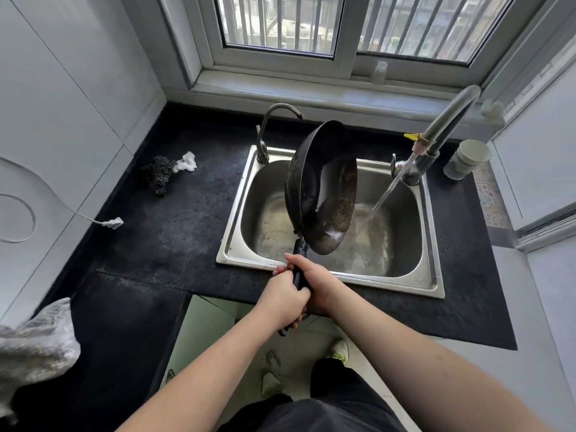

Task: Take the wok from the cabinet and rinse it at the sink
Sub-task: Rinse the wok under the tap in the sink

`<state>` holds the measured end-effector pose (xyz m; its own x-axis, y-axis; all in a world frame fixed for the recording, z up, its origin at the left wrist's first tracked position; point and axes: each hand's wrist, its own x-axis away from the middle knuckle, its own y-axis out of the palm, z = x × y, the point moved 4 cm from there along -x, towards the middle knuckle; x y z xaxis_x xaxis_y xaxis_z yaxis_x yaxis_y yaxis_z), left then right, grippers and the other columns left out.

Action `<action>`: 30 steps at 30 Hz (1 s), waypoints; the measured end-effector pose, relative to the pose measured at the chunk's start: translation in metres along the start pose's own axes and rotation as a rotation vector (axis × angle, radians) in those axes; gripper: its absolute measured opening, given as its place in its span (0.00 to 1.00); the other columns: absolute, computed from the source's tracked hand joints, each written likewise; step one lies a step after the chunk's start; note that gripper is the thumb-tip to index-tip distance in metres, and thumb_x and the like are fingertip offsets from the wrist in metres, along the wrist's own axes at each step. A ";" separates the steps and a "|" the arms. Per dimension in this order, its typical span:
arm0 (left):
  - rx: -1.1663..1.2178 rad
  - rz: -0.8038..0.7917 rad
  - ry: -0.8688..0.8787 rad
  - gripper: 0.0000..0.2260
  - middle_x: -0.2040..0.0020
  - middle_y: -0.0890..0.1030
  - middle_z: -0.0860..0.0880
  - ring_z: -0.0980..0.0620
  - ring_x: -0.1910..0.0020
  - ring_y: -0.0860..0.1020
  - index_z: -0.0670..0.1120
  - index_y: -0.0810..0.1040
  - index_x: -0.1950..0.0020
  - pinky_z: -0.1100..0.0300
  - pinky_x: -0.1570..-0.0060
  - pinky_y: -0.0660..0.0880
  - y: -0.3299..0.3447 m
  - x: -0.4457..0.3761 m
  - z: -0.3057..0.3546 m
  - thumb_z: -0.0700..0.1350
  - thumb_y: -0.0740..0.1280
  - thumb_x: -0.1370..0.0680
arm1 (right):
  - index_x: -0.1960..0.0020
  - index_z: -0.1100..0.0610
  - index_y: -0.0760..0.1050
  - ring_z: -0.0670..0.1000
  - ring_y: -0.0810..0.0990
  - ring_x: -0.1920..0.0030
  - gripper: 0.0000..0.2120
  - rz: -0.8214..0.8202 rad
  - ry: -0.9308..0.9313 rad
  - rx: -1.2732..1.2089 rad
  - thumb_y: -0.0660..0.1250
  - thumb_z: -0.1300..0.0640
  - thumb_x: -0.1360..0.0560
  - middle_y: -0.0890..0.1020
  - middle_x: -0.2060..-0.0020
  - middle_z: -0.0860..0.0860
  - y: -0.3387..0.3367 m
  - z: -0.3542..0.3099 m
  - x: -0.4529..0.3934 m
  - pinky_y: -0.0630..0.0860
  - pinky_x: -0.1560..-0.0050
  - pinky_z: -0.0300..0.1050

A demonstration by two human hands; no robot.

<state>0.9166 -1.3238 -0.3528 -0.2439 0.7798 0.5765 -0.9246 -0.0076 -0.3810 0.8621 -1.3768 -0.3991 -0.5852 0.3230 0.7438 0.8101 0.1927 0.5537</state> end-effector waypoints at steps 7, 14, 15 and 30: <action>0.116 -0.084 0.043 0.03 0.71 0.74 0.44 0.50 0.81 0.70 0.41 0.69 0.56 0.60 0.81 0.70 0.014 0.000 -0.002 0.39 0.61 0.23 | 0.69 0.57 0.72 0.52 0.83 0.61 0.18 0.041 -0.035 -0.138 0.64 0.51 0.22 0.83 0.66 0.54 -0.009 -0.005 0.016 0.76 0.51 0.47; 0.242 -0.139 0.075 0.05 0.73 0.71 0.45 0.50 0.82 0.69 0.42 0.68 0.59 0.62 0.82 0.67 0.026 -0.002 -0.008 0.34 0.58 0.24 | 0.68 0.59 0.74 0.52 0.79 0.65 0.18 0.129 -0.072 0.073 0.62 0.53 0.21 0.82 0.69 0.53 -0.017 -0.001 0.014 0.76 0.58 0.45; 0.259 -0.144 0.072 0.05 0.73 0.71 0.45 0.50 0.82 0.68 0.42 0.68 0.59 0.62 0.82 0.67 0.027 -0.003 -0.010 0.34 0.58 0.24 | 0.67 0.59 0.73 0.51 0.79 0.66 0.17 0.145 -0.070 0.093 0.62 0.52 0.22 0.82 0.68 0.54 -0.019 -0.001 0.014 0.76 0.60 0.44; 0.442 -0.188 0.034 0.08 0.74 0.70 0.43 0.51 0.82 0.68 0.41 0.66 0.59 0.62 0.80 0.68 0.045 -0.017 -0.033 0.29 0.56 0.24 | 0.67 0.60 0.74 0.50 0.78 0.73 0.15 0.342 -0.164 0.414 0.65 0.56 0.23 0.81 0.67 0.55 -0.028 -0.001 0.013 0.75 0.68 0.38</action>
<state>0.8890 -1.3172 -0.4036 -0.0577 0.8131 0.5792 -0.9894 -0.1242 0.0759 0.8317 -1.3790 -0.4042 -0.3002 0.5647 0.7687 0.9186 0.3884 0.0734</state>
